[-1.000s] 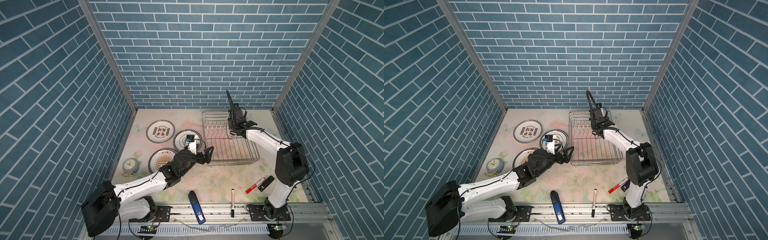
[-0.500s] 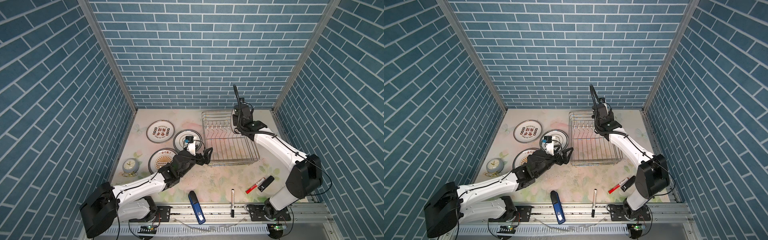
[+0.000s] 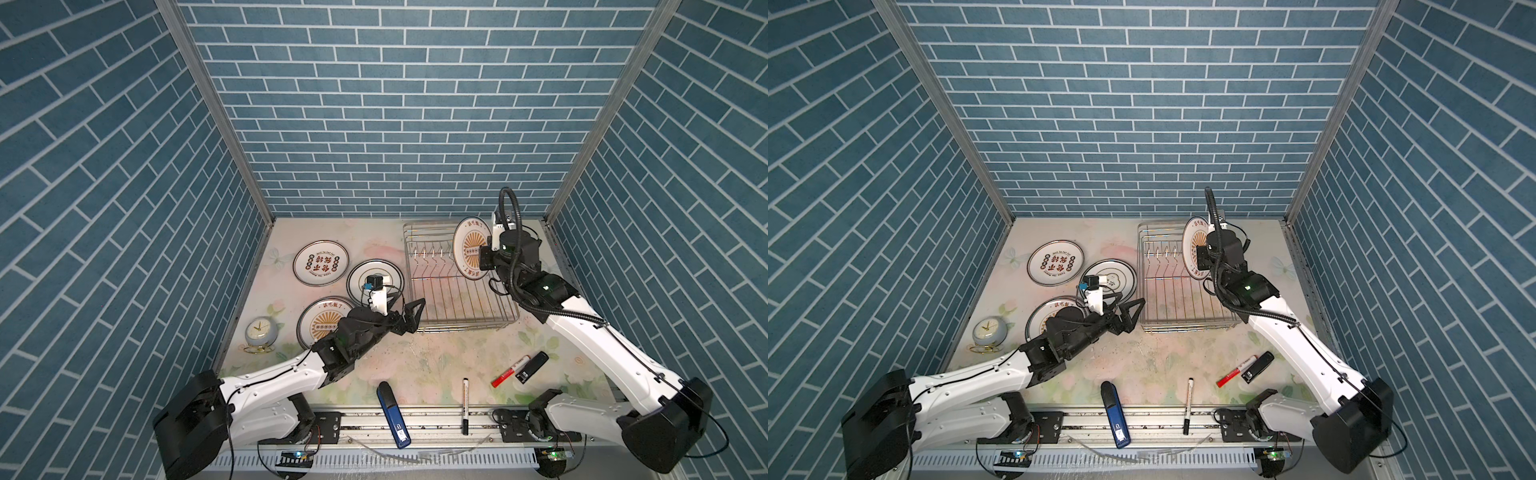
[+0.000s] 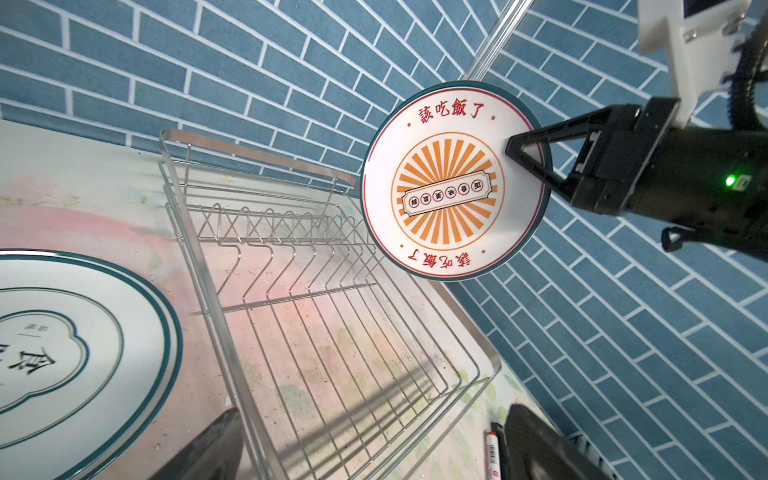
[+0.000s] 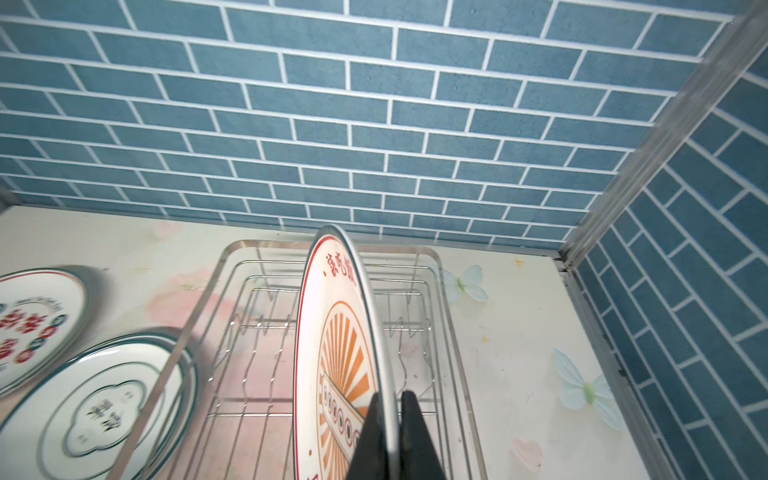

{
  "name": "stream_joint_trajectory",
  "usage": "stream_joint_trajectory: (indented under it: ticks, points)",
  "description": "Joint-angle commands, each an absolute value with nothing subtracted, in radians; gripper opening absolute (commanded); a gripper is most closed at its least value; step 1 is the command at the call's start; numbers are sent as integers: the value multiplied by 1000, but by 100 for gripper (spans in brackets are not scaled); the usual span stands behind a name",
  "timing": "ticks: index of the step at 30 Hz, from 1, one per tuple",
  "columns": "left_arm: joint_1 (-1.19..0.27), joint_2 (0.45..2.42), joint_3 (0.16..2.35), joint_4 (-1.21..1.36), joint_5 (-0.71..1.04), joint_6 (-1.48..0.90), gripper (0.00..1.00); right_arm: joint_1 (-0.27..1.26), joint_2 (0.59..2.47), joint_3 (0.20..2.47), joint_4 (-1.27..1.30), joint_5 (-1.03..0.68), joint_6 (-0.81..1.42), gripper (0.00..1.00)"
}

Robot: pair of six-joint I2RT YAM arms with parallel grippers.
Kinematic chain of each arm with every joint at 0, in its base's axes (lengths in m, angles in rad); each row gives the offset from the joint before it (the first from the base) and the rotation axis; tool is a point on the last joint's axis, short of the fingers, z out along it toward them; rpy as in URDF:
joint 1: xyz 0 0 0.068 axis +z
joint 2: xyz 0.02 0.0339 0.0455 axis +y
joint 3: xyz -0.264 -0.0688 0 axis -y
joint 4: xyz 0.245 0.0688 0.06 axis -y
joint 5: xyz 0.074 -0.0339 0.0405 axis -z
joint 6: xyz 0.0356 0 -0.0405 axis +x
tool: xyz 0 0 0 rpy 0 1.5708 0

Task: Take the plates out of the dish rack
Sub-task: 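Close the right gripper on the plate rim and lift it from the rack, then bring the plate toward the left gripper and close the left gripper on its rim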

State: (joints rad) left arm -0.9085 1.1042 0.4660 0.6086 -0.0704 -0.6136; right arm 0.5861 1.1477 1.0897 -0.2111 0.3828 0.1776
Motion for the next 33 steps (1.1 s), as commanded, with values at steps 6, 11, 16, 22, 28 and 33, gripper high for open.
stream_joint_trajectory:
  ticks: [6, 11, 16, 22, 28, 33]
  points:
    - [-911, 1143, 479, 704, 28, -697, 100, 525, 978, 961, -75, -17, 329, 5]
    - [-911, 1183, 471, 777, 16, -735, 100, 498, 911, 897, -11, -183, 391, 5]
    - [-911, 1206, 467, 859, 39, -757, 94, 495, 883, 846, 52, -328, 453, 5]
    - [-916, 1175, 385, 963, -50, -795, 82, 495, 879, 817, 74, -362, 463, 5]
    - [-913, 1201, 406, 925, -56, -840, 68, 495, 860, 800, 91, -385, 476, 5]
    - [-912, 1222, 379, 1015, -80, -851, 48, 495, 868, 784, 99, -397, 480, 5]
